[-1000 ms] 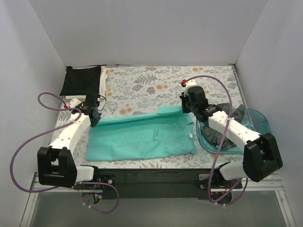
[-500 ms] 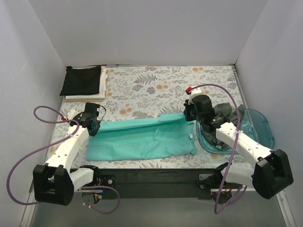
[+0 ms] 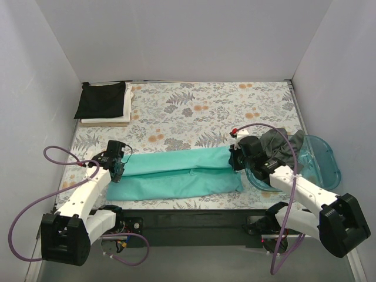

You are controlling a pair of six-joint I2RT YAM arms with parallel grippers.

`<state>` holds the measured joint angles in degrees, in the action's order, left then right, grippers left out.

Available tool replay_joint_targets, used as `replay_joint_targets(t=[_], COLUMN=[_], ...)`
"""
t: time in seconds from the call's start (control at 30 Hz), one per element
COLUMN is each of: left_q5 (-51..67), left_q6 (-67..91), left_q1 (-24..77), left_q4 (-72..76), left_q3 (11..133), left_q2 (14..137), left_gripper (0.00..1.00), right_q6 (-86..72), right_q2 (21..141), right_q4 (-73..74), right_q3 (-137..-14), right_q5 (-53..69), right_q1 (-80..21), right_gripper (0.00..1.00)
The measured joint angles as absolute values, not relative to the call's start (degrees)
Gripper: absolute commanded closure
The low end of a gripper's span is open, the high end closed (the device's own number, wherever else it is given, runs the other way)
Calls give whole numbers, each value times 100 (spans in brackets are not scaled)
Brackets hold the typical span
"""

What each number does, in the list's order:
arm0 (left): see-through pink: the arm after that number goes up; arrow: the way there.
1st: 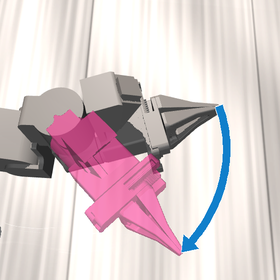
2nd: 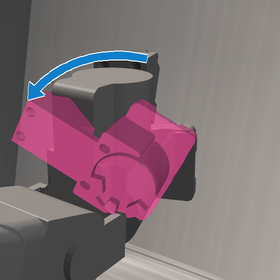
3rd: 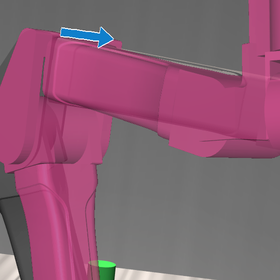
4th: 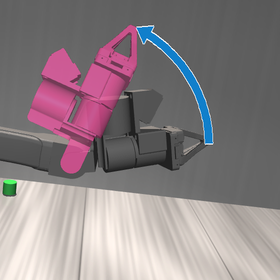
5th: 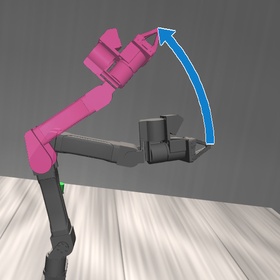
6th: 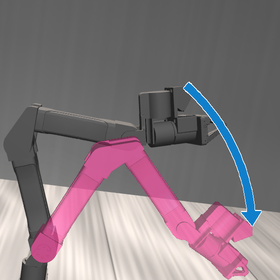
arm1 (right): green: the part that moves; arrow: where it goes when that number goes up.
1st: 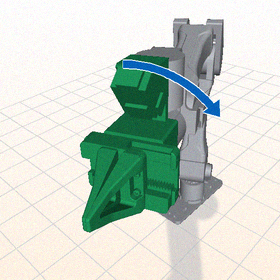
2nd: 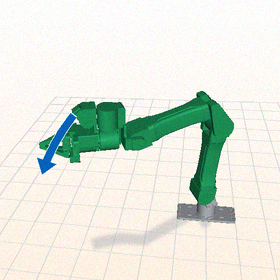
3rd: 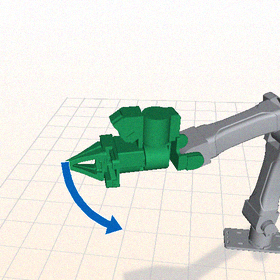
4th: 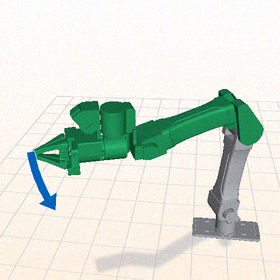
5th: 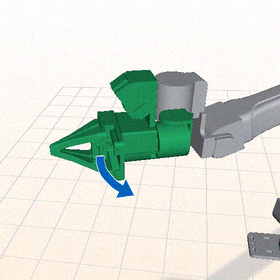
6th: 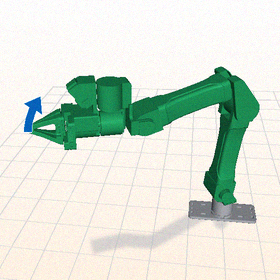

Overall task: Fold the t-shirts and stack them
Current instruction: Fold the tshirt

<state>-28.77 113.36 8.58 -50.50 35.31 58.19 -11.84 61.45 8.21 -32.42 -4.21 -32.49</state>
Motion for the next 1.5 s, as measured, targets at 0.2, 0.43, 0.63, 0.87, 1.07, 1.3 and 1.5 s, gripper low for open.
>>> replay_joint_targets(t=[0.2,0.43,0.63,0.87,1.07,1.3,1.5], left_q5=[-2886,-2941,-2884,-2602,-1953,-1597,-1619], left_q6=[11362,11408,11419,11378,11000,10685,10584], left_q1=[867,871,875,875,875,886,886], left_q4=[-5146,-5437,-5548,-5127,-4134,-3454,-3269], left_q3=[3299,3269,3542,3913,3850,3507,3186], left_q2=[5828,5511,4856,4427,4925,5907,6112], left_gripper=[81,36,20,15,14,13,13], right_q6=[-1345,-1525,-1590,-1483,-1356,-1306,-1306], right_q2=[6145,5813,5037,5009,6237,7915,8053], right_q4=[856,926,1208,1197,829,596,565], right_q3=[-2834,-2545,-2589,-3118,-3693,-4021,-3889], right_q5=[-257,165,478,1100,1590,2003,2425], right_q1=[-3253,-3260,-3275,-3275,-3275,-3275,-3367], right_gripper=[82,47,33,2,2,2,2])
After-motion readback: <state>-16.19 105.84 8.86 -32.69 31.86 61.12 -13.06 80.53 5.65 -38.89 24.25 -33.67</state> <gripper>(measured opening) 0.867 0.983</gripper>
